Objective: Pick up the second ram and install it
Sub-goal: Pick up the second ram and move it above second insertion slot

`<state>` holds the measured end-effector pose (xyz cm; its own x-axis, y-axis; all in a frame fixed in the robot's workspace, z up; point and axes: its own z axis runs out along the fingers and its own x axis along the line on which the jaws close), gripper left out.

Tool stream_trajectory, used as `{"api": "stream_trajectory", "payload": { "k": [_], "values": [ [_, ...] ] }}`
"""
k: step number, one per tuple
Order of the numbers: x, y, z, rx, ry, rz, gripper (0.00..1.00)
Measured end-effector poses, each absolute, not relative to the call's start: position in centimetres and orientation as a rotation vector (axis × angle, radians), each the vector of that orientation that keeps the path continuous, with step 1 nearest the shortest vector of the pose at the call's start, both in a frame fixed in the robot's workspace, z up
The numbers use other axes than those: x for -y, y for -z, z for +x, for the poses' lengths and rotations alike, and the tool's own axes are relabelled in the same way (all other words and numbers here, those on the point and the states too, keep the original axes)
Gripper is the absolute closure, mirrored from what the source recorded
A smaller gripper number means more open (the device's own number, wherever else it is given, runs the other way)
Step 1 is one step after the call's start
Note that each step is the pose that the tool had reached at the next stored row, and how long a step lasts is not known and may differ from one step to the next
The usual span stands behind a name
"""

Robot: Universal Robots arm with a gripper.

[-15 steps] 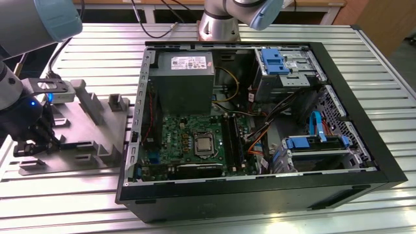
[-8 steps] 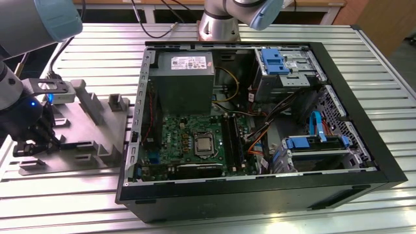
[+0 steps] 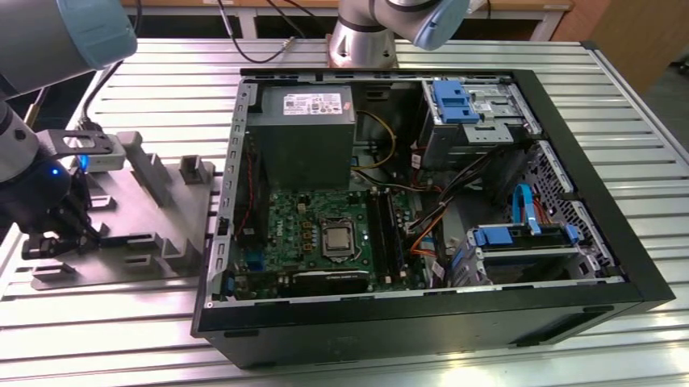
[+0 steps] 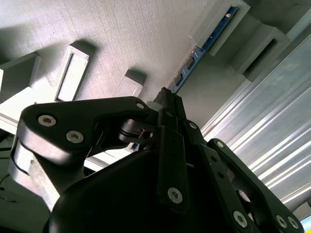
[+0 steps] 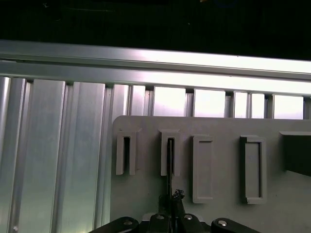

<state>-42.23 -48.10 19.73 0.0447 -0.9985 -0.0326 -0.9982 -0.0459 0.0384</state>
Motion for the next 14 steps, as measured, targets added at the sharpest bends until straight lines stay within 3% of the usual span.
{"api": "stream_trajectory", "payload": {
  "k": [14],
  "values": [
    [48.1,-20.8,-42.2,2.167,0.079,2.267,0.87]
  ]
}}
